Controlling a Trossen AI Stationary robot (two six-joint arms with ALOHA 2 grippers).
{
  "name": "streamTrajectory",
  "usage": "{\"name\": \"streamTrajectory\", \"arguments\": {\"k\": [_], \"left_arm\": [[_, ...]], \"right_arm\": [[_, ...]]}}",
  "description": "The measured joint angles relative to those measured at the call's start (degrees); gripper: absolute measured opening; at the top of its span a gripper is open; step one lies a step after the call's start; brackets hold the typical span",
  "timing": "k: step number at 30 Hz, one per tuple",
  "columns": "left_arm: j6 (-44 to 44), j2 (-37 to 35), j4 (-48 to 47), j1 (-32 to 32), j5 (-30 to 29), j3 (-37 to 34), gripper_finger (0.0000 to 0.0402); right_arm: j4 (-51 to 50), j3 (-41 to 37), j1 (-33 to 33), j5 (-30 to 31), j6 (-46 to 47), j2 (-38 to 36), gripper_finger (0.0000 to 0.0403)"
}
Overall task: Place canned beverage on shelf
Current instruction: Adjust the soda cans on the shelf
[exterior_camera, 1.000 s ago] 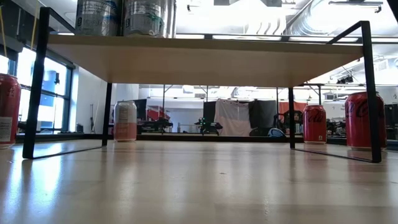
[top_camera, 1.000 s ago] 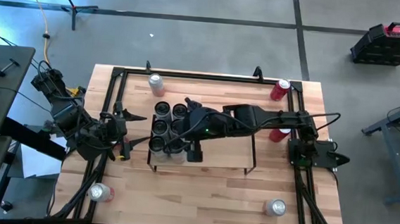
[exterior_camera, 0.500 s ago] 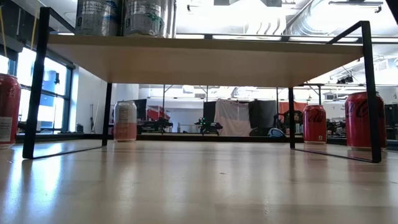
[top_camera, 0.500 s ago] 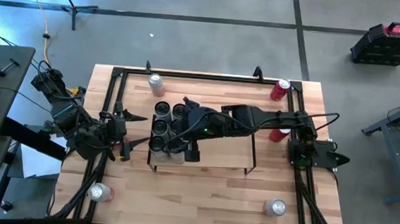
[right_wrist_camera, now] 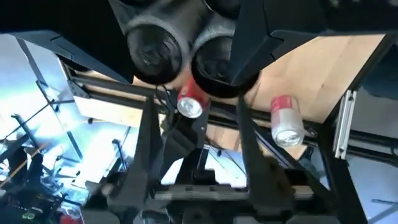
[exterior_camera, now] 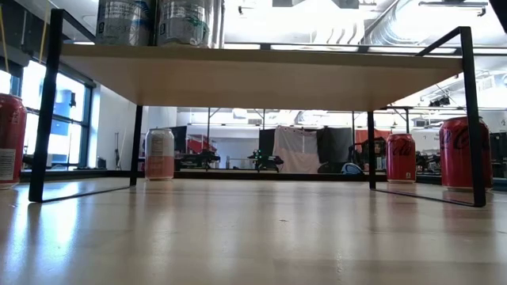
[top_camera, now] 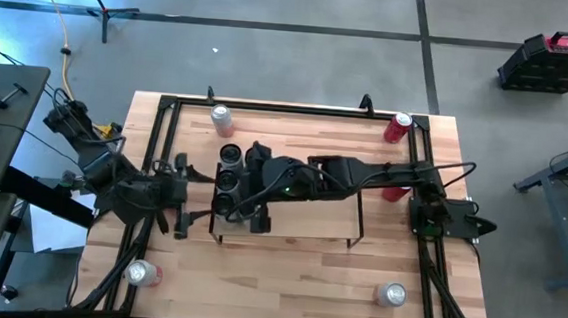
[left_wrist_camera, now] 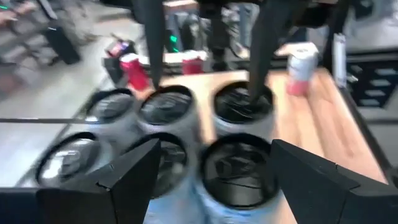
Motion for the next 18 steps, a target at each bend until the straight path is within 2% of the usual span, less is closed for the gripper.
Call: {"name": "streamTrajectory", "arguments": {"k": [3, 14, 18], "left_arm": [[1.1, 0.6, 1.7, 0.1, 3.1, 0.1, 0.0294], [0.9, -0.7, -0.6, -2.0, 2.8, 4.7, 0.0294], [-2.6, -0.7, -3.7, -2.1, 3.1, 4.7, 0.0294]], "right_arm": [[2.9, 0.0, 0.0, 0.1, -0.2, 1.3, 0.025], [6.4, 0.1, -0.3, 2.1, -1.2, 2.6, 0.025], [5.0, 0.0, -0.5, 2.1, -0.7, 3.5, 0.025]]}}
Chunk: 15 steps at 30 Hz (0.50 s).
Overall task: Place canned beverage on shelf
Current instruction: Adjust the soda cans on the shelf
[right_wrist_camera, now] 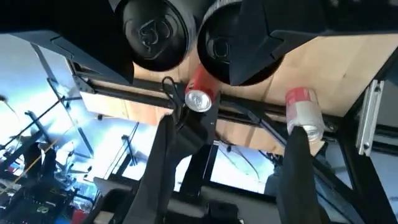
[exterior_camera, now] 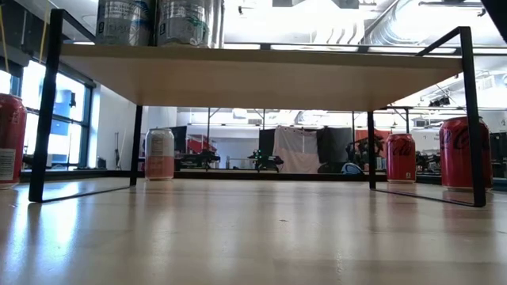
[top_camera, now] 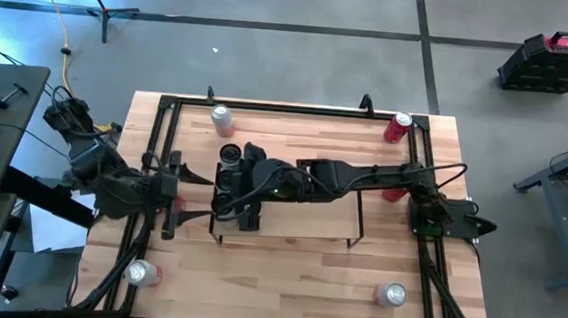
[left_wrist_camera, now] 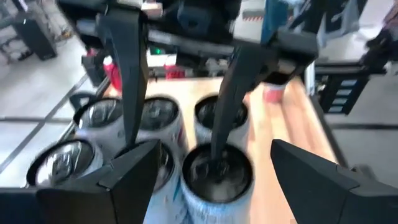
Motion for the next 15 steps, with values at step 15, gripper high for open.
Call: {"name": "streamTrajectory", "arguments": {"k": [15], "left_arm": [[-0.7, 4.2, -4.7, 4.9, -3.1, 0.0, 0.0294]], "right_arm": [[-11.0, 0.0, 6.6, 18.0, 4.7, -6.6, 0.025]]}}
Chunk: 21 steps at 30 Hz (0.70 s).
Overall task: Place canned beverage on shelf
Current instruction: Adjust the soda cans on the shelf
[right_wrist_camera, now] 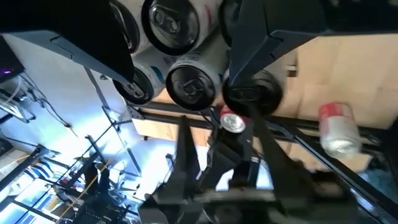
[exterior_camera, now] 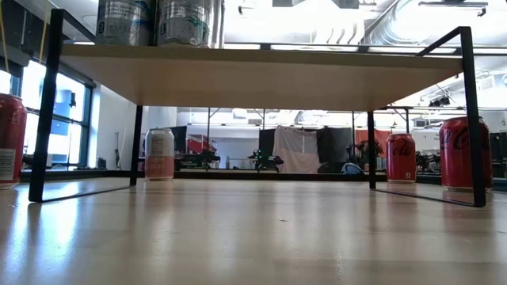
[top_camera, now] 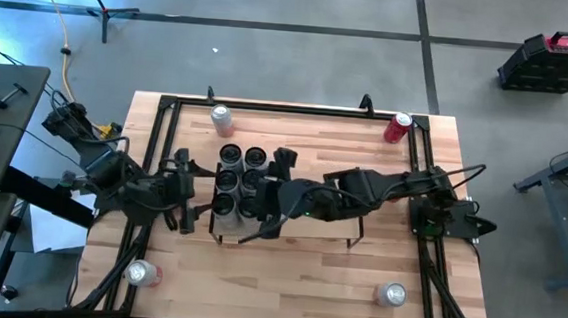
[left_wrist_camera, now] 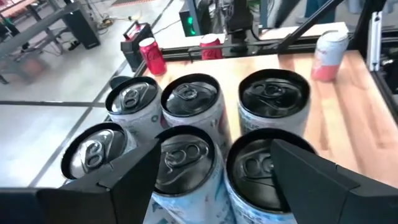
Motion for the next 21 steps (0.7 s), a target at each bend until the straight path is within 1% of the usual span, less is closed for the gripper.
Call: {"name": "streamTrajectory", "arguments": {"k": [4, 13, 21], "left_arm": [[1.6, 0.7, 0.2, 1.5, 0.9, 0.0, 0.0294], [1.3, 0.7, 0.3, 1.5, 3.6, 0.0, 0.0294], [1.7, 2.6, 0.7, 1.5, 3.2, 0.2, 0.0294]], "right_arm": [[-0.2, 0.0, 0.9, 0.0, 0.9, -0.1, 0.025], [-1.1, 0.0, 1.3, 0.0, 1.5, -0.1, 0.025], [-1.6, 0.0, 1.5, 0.0, 1.9, -0.1, 0.025]]}}
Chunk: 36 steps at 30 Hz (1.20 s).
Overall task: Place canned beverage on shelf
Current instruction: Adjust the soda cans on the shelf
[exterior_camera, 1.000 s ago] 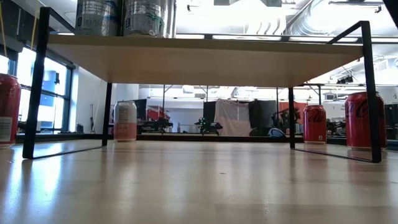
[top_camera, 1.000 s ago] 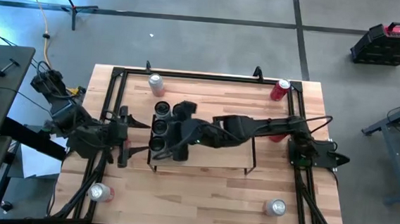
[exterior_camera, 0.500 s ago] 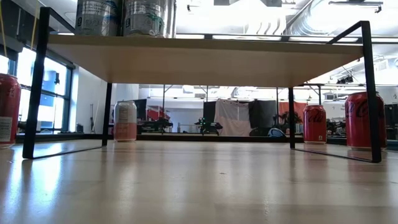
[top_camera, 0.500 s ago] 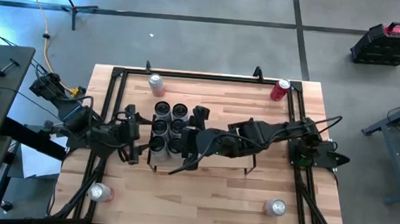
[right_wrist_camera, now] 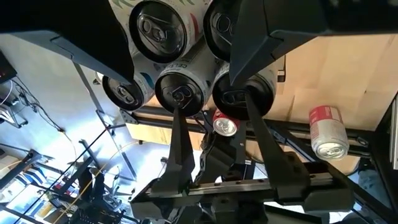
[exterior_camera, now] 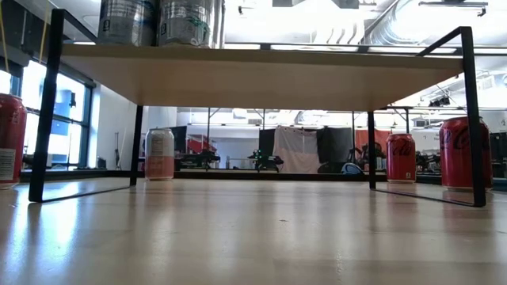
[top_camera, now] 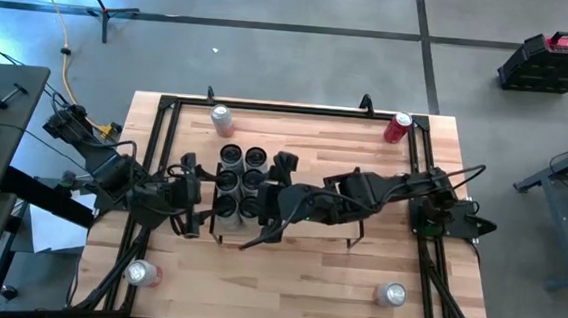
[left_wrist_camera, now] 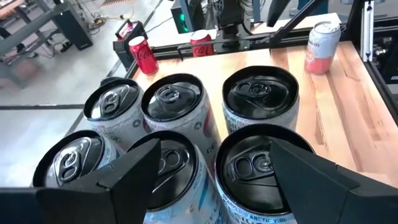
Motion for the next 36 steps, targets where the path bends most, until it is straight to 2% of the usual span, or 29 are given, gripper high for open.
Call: {"name": "streamTrajectory", "arguments": {"k": [10, 16, 36], "left_arm": [[2.0, -0.7, -0.8, -0.1, 1.1, 1.0, 0.0294], [2.6, -0.8, -0.9, -0.2, 4.5, 1.1, 0.0294], [2.7, -2.3, -2.2, -0.2, 5.0, 1.1, 0.0294]], "right_arm": [[-0.9, 0.0, 0.1, -0.1, 0.5, 0.0, 0.025], [-1.5, 0.0, 0.1, -0.1, 1.0, 0.0, 0.025], [-2.4, 0.0, 0.1, -0.1, 2.2, 0.0, 0.025]]}}
